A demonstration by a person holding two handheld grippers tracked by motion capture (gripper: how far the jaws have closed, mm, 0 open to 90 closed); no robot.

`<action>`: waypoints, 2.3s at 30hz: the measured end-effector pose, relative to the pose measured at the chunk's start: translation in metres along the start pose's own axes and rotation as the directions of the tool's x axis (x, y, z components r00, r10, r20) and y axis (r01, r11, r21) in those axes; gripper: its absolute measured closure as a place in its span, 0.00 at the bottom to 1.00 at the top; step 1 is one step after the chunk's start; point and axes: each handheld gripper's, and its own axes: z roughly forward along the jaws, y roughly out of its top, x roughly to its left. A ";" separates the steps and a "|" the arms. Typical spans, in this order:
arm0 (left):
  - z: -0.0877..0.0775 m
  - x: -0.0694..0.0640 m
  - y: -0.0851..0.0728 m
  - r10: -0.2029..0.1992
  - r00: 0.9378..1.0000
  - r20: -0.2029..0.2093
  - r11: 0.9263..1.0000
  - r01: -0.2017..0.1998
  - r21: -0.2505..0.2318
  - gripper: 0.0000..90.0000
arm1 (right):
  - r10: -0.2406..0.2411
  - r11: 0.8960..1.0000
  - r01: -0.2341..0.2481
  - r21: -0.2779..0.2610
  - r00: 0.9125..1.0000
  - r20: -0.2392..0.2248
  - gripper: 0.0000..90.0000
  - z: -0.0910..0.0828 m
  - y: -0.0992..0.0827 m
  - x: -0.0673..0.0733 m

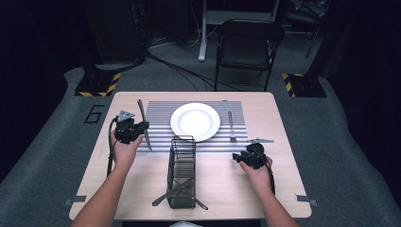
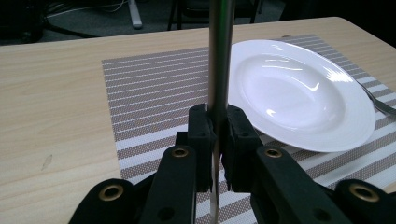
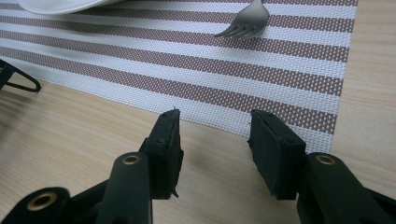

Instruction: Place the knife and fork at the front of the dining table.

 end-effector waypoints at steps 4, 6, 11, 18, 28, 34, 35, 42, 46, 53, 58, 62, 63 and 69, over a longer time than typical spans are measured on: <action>0.006 0.001 0.003 -0.014 1.000 -0.004 1.000 0.014 0.010 0.92 | -0.001 1.000 0.001 -0.004 1.000 0.000 0.59 0.000 0.000 -0.001; 0.009 0.001 0.004 -0.013 1.000 -0.009 1.000 0.013 0.015 0.92 | -0.002 1.000 0.002 -0.004 1.000 0.000 0.59 0.000 0.000 0.000; 0.017 -0.002 0.005 -0.011 1.000 -0.018 1.000 0.012 0.012 0.92 | -0.004 1.000 0.004 -0.007 1.000 0.000 0.59 0.000 0.000 -0.001; 0.027 -0.003 0.003 -0.025 0.999 -0.023 1.000 0.024 -0.012 0.92 | -0.010 1.000 0.010 -0.013 1.000 -0.001 0.59 0.001 0.000 -0.002; 0.050 0.009 0.005 -0.122 0.992 -0.038 0.992 0.122 0.002 0.92 | 0.009 1.000 -0.009 -0.011 1.000 -0.009 0.60 0.000 0.000 -0.003; 0.061 0.002 0.009 -0.104 0.993 -0.064 0.994 0.106 0.019 0.92 | 0.011 1.000 -0.011 -0.009 1.000 -0.013 0.60 0.000 0.000 -0.003; 0.064 0.001 0.009 -0.104 0.992 -0.068 0.994 0.106 0.026 0.92 | 0.010 1.000 -0.011 -0.010 1.000 -0.013 0.60 0.000 0.000 -0.003; 0.081 -0.005 0.011 -0.121 0.986 -0.119 0.990 0.128 0.057 0.92 | 0.015 1.000 -0.015 -0.008 1.000 -0.017 0.60 0.000 0.000 -0.003; 0.093 -0.003 0.007 -0.166 0.972 -0.165 0.978 0.183 0.099 0.92 | 0.016 1.000 -0.016 -0.008 1.000 -0.020 0.60 0.000 0.000 -0.003; 0.111 -0.002 0.005 -0.192 0.955 -0.227 0.966 0.225 0.131 0.92 | 0.013 1.000 -0.013 -0.011 1.000 -0.024 0.60 0.000 0.000 -0.004; 0.122 0.000 0.003 -0.252 0.939 -0.233 0.950 0.286 0.123 0.92 | 0.013 1.000 -0.013 -0.012 1.000 -0.028 0.60 0.000 0.000 -0.004; 0.131 0.005 0.000 -0.279 0.924 -0.260 0.930 0.328 0.168 0.92 | 0.013 1.000 -0.013 -0.013 0.999 -0.030 0.60 0.000 -0.001 -0.004; 0.133 0.005 0.000 -0.279 0.922 -0.268 0.928 0.331 0.172 0.92 | 0.013 1.000 -0.013 -0.013 0.999 -0.030 0.60 0.000 -0.001 -0.004; 0.140 0.007 0.001 -0.257 0.924 -0.283 0.929 0.317 0.193 0.92 | 0.015 1.000 -0.015 -0.016 0.999 -0.033 0.60 0.000 -0.001 -0.004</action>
